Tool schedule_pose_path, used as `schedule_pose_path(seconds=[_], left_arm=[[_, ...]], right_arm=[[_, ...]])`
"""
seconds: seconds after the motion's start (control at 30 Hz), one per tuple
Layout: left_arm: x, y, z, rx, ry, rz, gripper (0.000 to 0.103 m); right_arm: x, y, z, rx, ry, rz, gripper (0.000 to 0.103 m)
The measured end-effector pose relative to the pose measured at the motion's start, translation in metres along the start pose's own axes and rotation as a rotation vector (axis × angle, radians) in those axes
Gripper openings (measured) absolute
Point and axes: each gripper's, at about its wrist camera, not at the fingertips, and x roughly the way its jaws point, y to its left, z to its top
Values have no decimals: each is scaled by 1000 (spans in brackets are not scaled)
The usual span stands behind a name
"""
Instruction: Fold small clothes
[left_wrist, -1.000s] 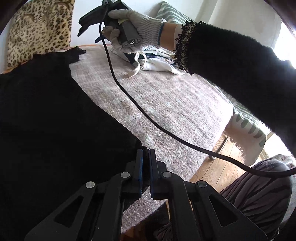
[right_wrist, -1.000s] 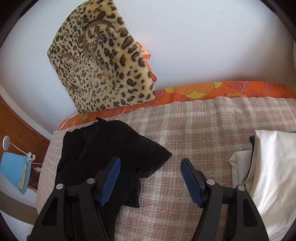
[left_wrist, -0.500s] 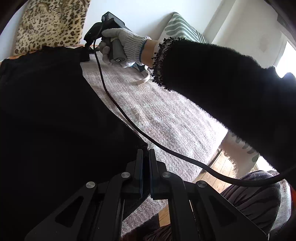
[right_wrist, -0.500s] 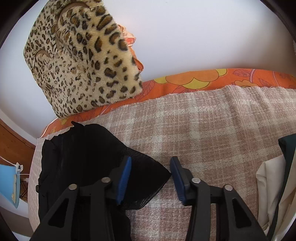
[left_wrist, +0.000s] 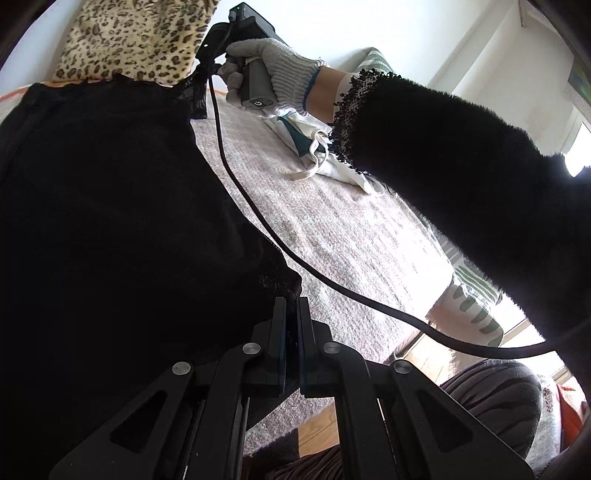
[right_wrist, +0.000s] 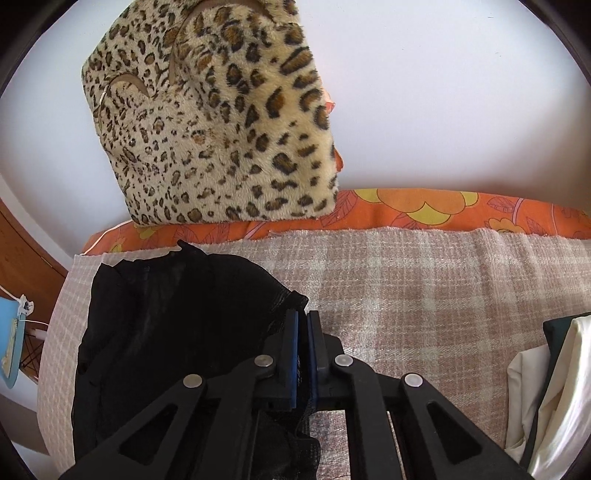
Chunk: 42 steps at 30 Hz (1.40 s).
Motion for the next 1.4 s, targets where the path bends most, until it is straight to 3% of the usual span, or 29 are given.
schedule_pose_path(seconds=[0.63,1.4], left_arm=[[-42,25,-13,-48,-67,54,3],[-86,71,-35,-146,-131,137,3]], right_arm=[[-20,82,21,-85,-49,-27,1],[38,210,13,-246,20,-32,1]])
